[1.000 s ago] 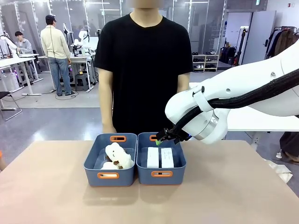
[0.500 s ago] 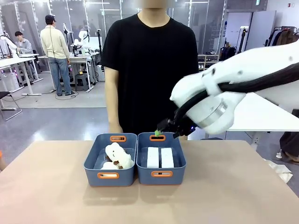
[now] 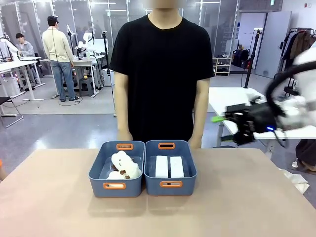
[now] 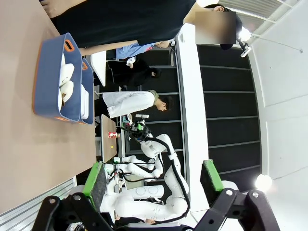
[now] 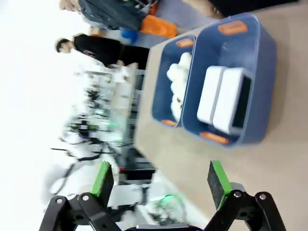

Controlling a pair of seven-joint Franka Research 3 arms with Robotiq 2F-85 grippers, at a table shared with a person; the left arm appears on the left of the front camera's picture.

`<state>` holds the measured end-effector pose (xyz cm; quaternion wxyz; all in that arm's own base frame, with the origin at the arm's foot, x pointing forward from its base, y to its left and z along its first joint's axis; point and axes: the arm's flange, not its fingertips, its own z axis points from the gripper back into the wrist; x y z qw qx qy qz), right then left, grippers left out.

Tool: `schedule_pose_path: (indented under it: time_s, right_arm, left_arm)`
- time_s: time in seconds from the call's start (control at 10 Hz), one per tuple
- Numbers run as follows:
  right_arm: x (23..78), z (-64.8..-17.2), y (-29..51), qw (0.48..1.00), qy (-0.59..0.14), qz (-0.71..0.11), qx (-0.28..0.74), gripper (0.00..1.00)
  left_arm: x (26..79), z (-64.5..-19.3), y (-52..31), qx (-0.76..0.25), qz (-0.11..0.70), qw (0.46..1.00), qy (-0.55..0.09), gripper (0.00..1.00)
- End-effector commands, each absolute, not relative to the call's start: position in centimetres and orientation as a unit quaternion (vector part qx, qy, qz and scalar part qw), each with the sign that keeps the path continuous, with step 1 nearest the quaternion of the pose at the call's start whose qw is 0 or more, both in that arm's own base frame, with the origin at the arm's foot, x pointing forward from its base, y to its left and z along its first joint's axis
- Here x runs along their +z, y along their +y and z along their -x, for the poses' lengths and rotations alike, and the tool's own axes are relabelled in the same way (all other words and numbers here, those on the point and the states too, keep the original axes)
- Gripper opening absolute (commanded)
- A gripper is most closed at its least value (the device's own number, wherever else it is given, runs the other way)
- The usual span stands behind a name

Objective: Sort the digital clocks into the basket.
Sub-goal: Pick up the Digital clock from the table and place it into the empty Plastic storage basket.

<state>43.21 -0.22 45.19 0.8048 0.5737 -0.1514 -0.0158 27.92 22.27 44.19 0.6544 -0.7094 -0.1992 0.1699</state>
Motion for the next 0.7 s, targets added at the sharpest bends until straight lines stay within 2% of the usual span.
schedule_pose_path:
  time_s: [0.0,0.3,0.4,0.5,0.6]
  right_arm:
    - [43.1,-40.1,-6.5,0.773,-0.148,-0.612,-0.077,1.0]
    - [41.1,-35.2,-15.0,0.748,-0.204,-0.614,-0.152,1.0]
    - [41.2,-34.8,-15.4,0.747,-0.213,-0.607,-0.164,1.0]
    - [41.1,-36.6,-15.0,0.753,-0.228,-0.599,-0.146,1.0]
    - [40.7,-35.2,-16.4,0.745,-0.201,-0.615,-0.164,1.0]
  left_arm:
    - [44.3,-28.1,22.3,0.167,0.707,0.654,-0.21,1.0]
    - [44.3,-28.1,22.3,0.167,0.707,0.654,-0.21,1.0]
    - [44.3,-28.1,22.3,0.167,0.707,0.654,-0.21,1.0]
    - [44.3,-28.1,22.3,0.167,0.707,0.654,-0.21,1.0]
    - [44.3,-28.1,22.3,0.167,0.707,0.654,-0.21,1.0]
